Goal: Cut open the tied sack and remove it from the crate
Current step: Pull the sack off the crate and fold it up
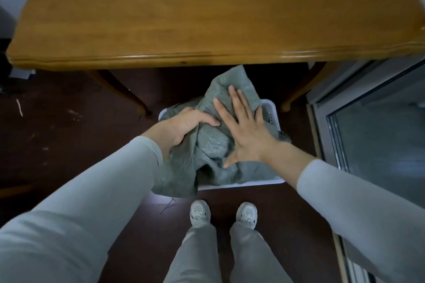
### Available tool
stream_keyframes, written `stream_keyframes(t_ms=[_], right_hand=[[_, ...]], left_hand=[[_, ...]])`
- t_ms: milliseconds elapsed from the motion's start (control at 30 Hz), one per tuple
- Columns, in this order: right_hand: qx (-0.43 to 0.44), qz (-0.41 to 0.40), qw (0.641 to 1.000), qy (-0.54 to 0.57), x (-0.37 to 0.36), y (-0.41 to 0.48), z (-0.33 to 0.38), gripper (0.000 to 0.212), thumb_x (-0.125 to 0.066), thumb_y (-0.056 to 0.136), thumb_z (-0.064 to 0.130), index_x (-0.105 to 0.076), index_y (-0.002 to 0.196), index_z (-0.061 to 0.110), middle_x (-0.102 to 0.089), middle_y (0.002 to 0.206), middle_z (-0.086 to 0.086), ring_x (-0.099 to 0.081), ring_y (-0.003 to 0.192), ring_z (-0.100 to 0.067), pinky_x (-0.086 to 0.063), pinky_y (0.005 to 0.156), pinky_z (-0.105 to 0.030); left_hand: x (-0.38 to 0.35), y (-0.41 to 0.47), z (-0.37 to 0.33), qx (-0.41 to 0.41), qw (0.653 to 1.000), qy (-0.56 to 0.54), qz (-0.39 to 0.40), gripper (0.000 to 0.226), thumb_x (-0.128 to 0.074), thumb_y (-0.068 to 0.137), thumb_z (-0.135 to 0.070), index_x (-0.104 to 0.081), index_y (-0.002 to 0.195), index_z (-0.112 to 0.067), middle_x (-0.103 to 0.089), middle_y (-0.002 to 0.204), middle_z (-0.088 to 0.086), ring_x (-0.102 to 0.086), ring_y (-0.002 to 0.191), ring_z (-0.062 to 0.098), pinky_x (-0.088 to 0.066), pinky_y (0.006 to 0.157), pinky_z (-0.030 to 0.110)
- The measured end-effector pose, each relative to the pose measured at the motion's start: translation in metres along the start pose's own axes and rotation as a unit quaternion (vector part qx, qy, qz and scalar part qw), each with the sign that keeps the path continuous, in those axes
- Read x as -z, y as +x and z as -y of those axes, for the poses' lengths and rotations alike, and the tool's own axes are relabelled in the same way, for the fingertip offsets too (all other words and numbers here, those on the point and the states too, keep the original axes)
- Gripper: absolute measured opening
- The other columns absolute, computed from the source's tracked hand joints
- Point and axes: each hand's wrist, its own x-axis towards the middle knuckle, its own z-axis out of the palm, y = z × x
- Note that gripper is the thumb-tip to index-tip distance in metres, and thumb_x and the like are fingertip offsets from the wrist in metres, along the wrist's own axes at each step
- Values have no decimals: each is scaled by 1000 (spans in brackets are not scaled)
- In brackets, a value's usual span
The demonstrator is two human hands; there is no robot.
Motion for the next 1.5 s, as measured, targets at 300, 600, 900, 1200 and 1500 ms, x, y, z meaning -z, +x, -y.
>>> stream_keyframes(t_ms=[300, 600, 900, 1200, 1500], right_hand=[[-141, -16, 956, 256, -47, 40, -27, 91, -68, 76, 35, -15, 149, 28, -43, 146, -9, -39, 135, -28, -22, 116, -44], [-371, 37, 752, 544, -70, 61, -49, 62, -72, 62, 23, -57, 122, 16, -66, 109, -9, -63, 98, -30, -53, 86, -41], [-363, 158, 622, 675, -103, 77, -56, 51, -51, 89, 50, -60, 122, 12, -65, 115, -13, -60, 109, -29, -50, 92, -38], [-349, 97, 784, 504, -97, 77, -65, 48, -60, 80, 36, -53, 125, 19, -58, 123, -7, -58, 107, -23, -50, 84, -35], [4, 144, 990, 1, -116, 64, -41, 150, -86, 50, 48, 38, 134, 37, 29, 155, 2, 21, 144, -34, -16, 107, -71]], left_hand=[[8, 36, 18, -113, 950, 209, -202, 77, -50, 72, -72, -51, 132, -25, -60, 128, 0, -53, 122, 21, -37, 109, 40], [-3, 54, 96, -216, 880, 394, -156, 147, -71, 41, -77, 31, 139, -37, 43, 146, 19, 39, 134, 43, 9, 110, 66], [-35, 104, 84, -231, 804, 531, -137, 161, -71, 42, -79, 51, 127, -17, 19, 155, 21, 13, 147, 33, 3, 117, 54], [-24, 130, 81, -169, 875, 438, -118, 108, -77, 63, -42, -15, 150, -22, -65, 116, 9, -60, 110, 30, -46, 98, 37], [-26, 147, 76, -46, 958, 283, 3, 29, -80, 62, -14, -62, 84, -16, -69, 91, 10, -66, 92, 24, -56, 84, 42]])
